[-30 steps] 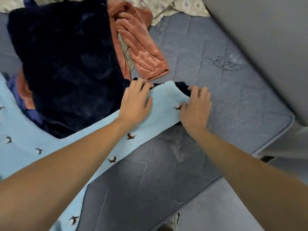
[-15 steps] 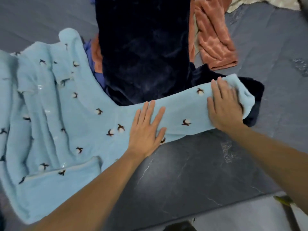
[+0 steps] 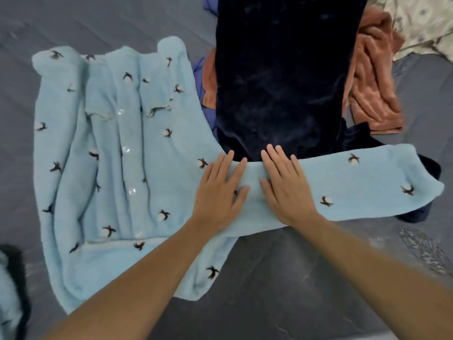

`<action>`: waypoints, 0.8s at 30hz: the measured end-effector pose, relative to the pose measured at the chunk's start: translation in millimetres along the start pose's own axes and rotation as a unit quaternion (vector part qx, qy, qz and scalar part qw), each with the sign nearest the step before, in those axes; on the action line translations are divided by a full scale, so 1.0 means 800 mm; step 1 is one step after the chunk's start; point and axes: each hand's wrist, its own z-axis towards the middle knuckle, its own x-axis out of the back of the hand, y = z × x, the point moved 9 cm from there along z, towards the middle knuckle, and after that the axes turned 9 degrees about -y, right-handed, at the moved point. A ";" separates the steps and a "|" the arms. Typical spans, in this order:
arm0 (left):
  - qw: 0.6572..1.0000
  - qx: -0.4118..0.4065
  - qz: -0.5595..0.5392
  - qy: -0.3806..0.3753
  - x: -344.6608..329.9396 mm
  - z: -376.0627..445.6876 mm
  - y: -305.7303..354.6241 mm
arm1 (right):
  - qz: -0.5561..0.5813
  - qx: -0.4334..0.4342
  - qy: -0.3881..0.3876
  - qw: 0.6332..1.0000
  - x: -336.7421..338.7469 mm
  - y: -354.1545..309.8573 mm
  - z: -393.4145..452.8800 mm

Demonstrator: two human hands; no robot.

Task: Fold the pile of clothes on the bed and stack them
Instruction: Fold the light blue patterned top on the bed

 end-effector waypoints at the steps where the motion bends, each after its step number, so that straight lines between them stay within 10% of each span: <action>1: 1.000 0.000 0.002 -0.006 0.006 -0.006 -0.017 | 0.004 0.007 0.002 1.000 0.001 -0.029 0.009; 14: 0.998 0.057 0.035 -0.017 0.103 -0.158 -0.405 | 0.102 0.069 -0.018 0.992 -0.038 -0.433 0.160; 24: 0.985 0.130 -0.108 0.030 0.130 -0.162 -0.542 | 0.123 0.069 -0.038 0.989 -0.043 -0.539 0.249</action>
